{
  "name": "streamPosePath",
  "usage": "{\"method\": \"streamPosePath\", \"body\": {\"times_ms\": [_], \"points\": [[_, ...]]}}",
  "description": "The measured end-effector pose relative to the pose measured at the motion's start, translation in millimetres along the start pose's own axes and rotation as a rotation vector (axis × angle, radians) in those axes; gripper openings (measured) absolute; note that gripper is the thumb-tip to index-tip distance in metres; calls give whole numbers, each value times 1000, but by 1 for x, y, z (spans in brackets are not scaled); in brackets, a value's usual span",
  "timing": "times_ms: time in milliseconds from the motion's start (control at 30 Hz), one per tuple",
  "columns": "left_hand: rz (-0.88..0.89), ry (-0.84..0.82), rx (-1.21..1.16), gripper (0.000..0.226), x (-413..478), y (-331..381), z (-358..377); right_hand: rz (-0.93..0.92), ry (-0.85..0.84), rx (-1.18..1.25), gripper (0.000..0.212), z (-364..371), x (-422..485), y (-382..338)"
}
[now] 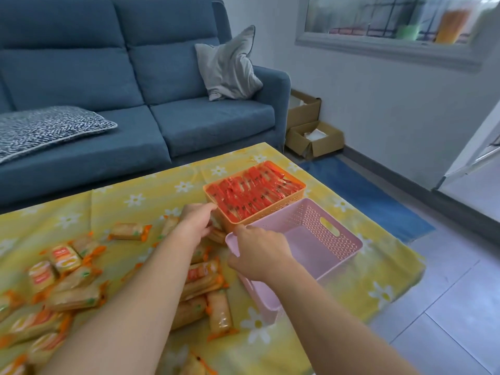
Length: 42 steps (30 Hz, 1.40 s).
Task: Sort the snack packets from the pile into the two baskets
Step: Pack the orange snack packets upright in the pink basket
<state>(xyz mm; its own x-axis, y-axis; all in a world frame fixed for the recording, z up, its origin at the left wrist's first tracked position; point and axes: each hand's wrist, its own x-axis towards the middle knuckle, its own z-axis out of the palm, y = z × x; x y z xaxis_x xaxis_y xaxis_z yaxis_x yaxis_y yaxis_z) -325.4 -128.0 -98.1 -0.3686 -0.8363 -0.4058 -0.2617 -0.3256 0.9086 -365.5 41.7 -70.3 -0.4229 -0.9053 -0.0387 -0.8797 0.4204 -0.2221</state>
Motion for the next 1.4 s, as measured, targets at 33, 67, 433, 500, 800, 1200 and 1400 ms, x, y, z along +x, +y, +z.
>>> {"method": "streamPosePath", "body": {"times_ms": [33, 67, 433, 500, 800, 1200, 1400], "points": [[17, 2, 27, 11, -7, -1, -11, 14, 48, 10, 31, -1, -2, -7], [35, -5, 68, 11, -13, -2, -18, 37, 114, 13, 32, -3, -3, -12], [274, 47, 773, 12, -145, -62, -203, 34, -222, 228, 43, 43, -27, -106], [281, 49, 870, 26, -163, -80, -224, 68, -231, 203, 50, 50, -26, -113], [187, -215, 1279, 115, -180, -116, -239, 154, -141, 96, 90, 68, 23, -99], [338, -116, 1602, 82, -139, -115, -240, 215, -269, -89, 101, 74, 67, -102], [337, -153, 1576, 84, -133, -122, -246, -13, -396, -91, 122, 77, 64, -107]]}}
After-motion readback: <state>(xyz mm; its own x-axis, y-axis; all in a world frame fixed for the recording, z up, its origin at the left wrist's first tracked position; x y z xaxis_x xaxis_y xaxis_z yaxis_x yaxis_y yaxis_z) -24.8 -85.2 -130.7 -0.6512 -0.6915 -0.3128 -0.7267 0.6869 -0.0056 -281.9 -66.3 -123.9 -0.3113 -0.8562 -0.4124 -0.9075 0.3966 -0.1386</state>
